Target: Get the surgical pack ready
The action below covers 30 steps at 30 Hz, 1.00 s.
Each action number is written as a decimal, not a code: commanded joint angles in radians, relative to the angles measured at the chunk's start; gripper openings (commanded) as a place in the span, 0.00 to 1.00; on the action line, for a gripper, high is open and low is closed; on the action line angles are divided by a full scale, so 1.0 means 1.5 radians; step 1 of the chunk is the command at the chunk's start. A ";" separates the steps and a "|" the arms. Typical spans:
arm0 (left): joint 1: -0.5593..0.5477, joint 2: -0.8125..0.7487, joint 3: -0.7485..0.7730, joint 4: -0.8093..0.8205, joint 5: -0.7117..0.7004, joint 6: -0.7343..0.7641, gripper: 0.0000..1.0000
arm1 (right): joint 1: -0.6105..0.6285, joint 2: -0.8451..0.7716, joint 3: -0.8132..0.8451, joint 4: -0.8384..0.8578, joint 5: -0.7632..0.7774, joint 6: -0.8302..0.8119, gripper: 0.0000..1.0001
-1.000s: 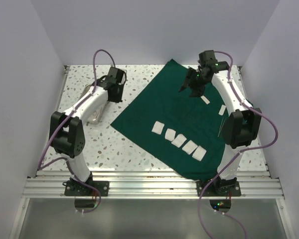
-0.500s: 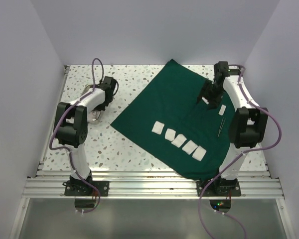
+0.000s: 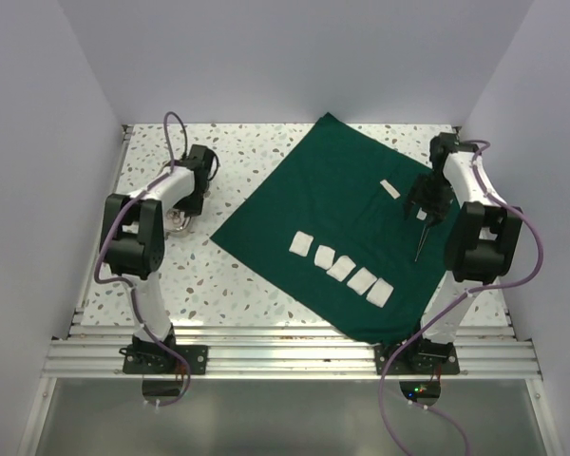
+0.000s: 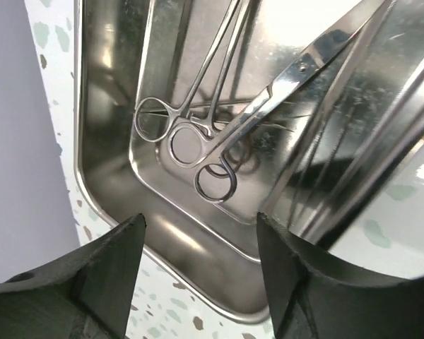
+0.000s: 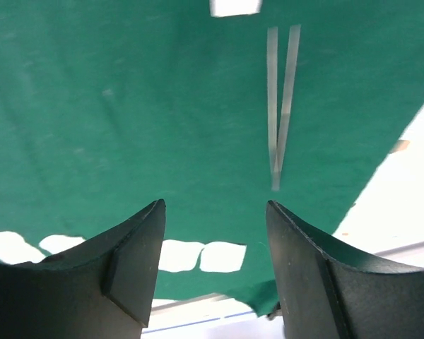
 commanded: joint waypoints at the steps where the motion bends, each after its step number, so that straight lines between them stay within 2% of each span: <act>1: 0.002 -0.065 0.043 -0.015 0.067 -0.045 0.69 | -0.010 -0.012 0.001 -0.021 0.073 -0.028 0.61; 3: -0.002 -0.086 0.050 -0.015 0.117 -0.054 0.70 | -0.018 -0.010 -0.004 -0.020 0.086 -0.037 0.60; 8: -0.025 -0.125 0.039 0.004 0.238 -0.067 0.70 | -0.024 0.002 -0.013 -0.006 0.101 -0.047 0.47; 15: -0.035 -0.151 0.043 0.019 0.313 -0.058 0.68 | -0.037 0.014 -0.057 0.036 0.075 -0.051 0.31; 23: -0.034 -0.170 0.045 0.010 0.348 -0.060 0.71 | -0.037 0.025 -0.125 0.088 0.057 -0.052 0.35; 30: -0.035 -0.189 0.034 -0.001 0.362 -0.067 0.72 | -0.037 0.034 -0.152 0.117 0.053 -0.051 0.32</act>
